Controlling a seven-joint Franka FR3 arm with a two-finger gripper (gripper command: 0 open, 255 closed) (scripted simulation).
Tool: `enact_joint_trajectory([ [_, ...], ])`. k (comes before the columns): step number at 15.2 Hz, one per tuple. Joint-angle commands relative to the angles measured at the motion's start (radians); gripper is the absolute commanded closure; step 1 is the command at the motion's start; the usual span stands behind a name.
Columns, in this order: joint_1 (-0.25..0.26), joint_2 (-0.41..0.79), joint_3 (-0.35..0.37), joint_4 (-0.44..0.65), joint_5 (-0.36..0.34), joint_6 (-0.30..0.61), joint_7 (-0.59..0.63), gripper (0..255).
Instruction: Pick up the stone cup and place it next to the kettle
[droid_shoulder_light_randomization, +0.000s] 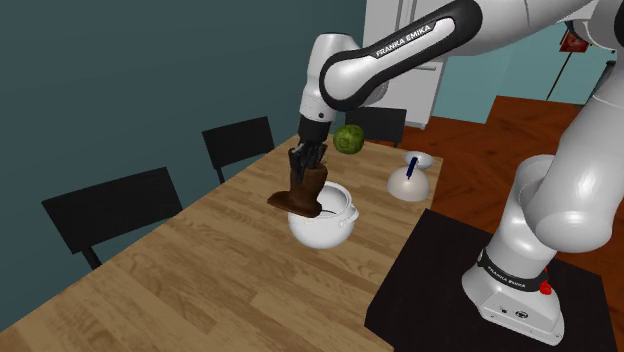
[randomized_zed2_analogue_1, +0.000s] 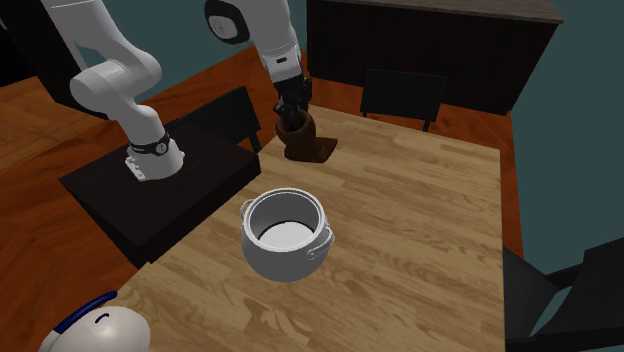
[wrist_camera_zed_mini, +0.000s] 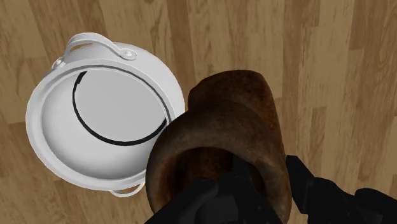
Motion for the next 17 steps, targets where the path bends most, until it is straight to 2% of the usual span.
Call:
enact_joint_trajectory([
  [1, -0.018, -0.041, -0.026, -0.046, 0.008, -0.004, -0.051, 255],
  [9, -0.099, -0.155, -0.151, -0.152, -0.002, -0.055, -0.242, 255],
  [17, -0.19, -0.206, -0.289, -0.183, -0.047, -0.118, -0.431, 255],
])
